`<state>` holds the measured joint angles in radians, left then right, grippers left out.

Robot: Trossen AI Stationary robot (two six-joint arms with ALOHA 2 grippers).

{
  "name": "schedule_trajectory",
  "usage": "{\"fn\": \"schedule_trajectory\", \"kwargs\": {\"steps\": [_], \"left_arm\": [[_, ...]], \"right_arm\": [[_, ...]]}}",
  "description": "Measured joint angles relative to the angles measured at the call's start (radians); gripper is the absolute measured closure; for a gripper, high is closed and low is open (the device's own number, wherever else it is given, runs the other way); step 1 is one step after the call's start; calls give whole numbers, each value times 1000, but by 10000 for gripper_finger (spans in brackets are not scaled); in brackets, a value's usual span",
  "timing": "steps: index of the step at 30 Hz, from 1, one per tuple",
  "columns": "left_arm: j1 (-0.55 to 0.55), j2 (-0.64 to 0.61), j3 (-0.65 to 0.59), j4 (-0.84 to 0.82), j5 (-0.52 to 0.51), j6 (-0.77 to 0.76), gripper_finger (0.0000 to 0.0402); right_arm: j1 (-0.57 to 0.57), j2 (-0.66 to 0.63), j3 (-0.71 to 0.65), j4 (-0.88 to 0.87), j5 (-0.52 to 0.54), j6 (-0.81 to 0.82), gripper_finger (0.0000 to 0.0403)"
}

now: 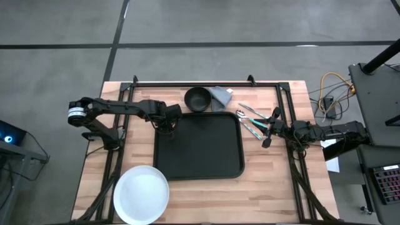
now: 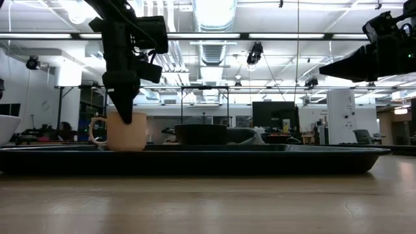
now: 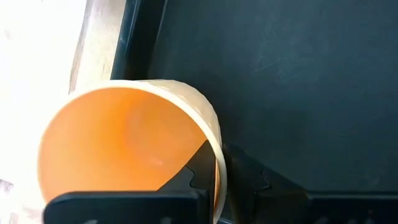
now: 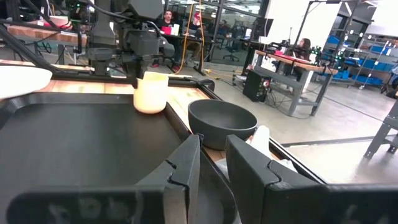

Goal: Set up tray
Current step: Put the pink cup on top of the black serving tray

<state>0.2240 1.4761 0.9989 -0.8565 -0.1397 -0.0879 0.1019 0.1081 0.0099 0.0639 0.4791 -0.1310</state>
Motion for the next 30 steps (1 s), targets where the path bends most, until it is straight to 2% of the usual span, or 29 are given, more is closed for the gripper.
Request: {"fn": "schedule_trajectory", "kwargs": {"steps": [23, 30], "left_arm": [[-1, 0, 0, 16, 0, 0, 391], [-1, 0, -26, 8, -1, 2, 348]], "right_arm": [[0, 0, 0, 0, 0, 0, 335], [0, 0, 0, 0, 0, 0, 335]]}}
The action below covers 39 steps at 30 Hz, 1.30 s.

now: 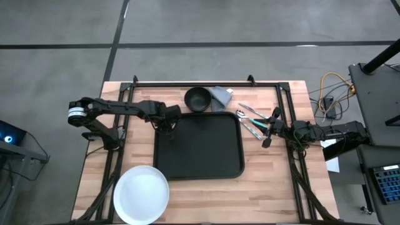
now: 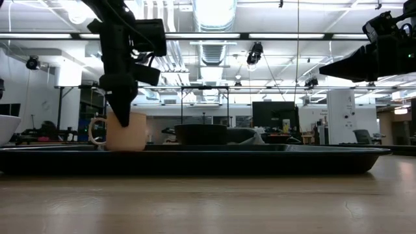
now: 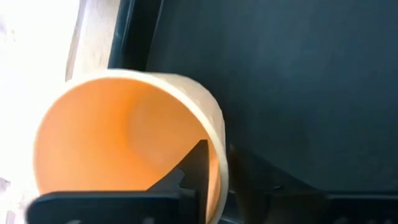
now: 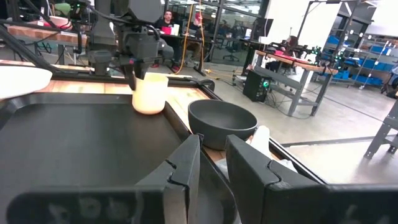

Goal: Set up tray
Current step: Put the pink cup on top of the black serving tray, then put the white plate on the black serving tray

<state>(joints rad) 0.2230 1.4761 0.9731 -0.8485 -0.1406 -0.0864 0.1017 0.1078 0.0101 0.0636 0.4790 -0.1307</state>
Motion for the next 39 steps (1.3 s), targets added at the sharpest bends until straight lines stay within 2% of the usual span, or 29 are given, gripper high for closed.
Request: {"fn": "schedule_trajectory", "kwargs": {"steps": [7, 15, 25, 39], "left_arm": [[0, 0, -16, -1, 0, 0, 294], [0, 0, -12, -6, 0, -66, 263], [0, 0, -2, -30, 0, -69, 258], [0, 0, 93, -132, 0, -69, 257]], "right_arm": [[0, 0, 0, 0, 0, 0, 335], [0, 0, 0, 0, 0, 0, 335], [0, 0, 0, 0, 0, 0, 335], [0, 0, 0, 0, 0, 0, 335]]}}
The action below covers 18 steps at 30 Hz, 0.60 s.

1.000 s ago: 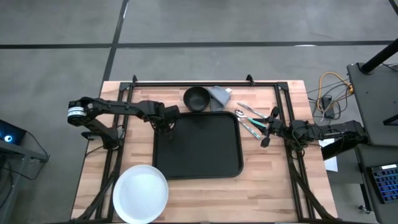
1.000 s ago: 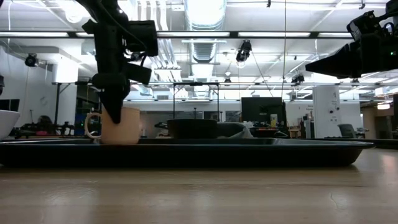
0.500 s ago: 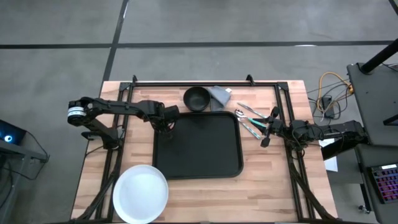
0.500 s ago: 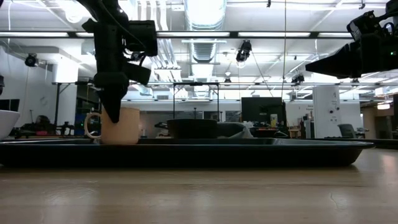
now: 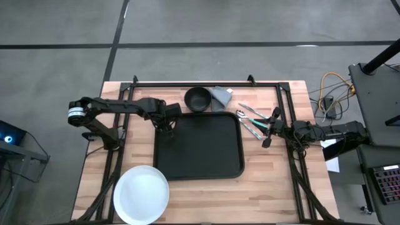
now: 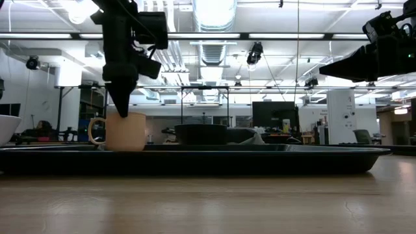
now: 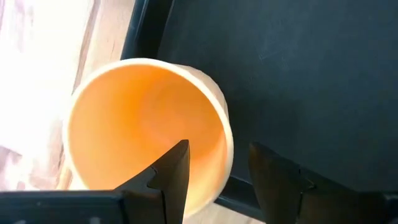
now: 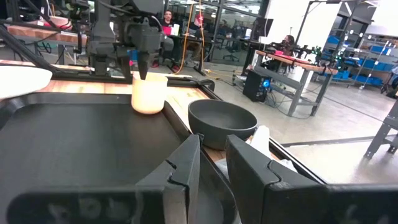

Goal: Set up tray
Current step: Put the white plate on the black serving tray

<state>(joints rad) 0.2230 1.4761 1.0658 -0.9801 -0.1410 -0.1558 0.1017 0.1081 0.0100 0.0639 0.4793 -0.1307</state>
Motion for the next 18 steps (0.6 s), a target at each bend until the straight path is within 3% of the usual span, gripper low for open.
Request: {"fn": "schedule_trajectory", "kwargs": {"steps": [11, 18], "left_arm": [[0, 0, 120, -131, 12, -35, 257], [-8, -3, 198, -194, 154, -51, 257]], "right_arm": [[0, 0, 0, 0, 0, 0, 335], [0, 0, 0, 0, 0, 0, 335]]}}
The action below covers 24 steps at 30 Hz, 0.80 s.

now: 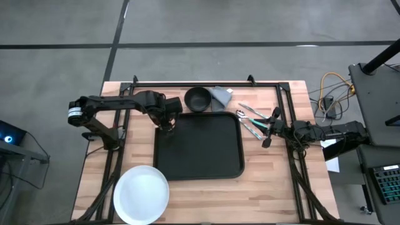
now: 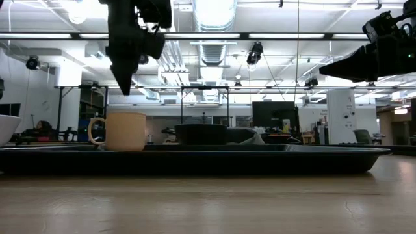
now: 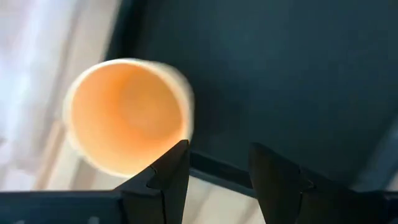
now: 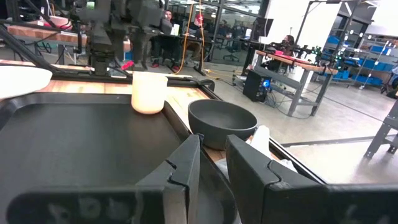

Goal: Set up tray
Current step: Put the white plate on the black serving tray

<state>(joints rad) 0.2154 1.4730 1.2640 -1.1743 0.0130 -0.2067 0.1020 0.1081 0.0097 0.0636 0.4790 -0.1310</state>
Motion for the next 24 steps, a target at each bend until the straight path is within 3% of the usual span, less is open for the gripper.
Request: {"fn": "schedule_trajectory", "kwargs": {"steps": [5, 12, 24], "left_arm": [[-61, -4, 33, 3, 94, 41, 257], [-220, -4, 24, 22, 98, 128, 257], [-443, -4, -83, 103, 98, 120, 257]], "right_arm": [[0, 0, 0, 0, 0, 0, 335], [0, 0, 0, 0, 0, 0, 335], [0, 0, 0, 0, 0, 0, 335]]}}
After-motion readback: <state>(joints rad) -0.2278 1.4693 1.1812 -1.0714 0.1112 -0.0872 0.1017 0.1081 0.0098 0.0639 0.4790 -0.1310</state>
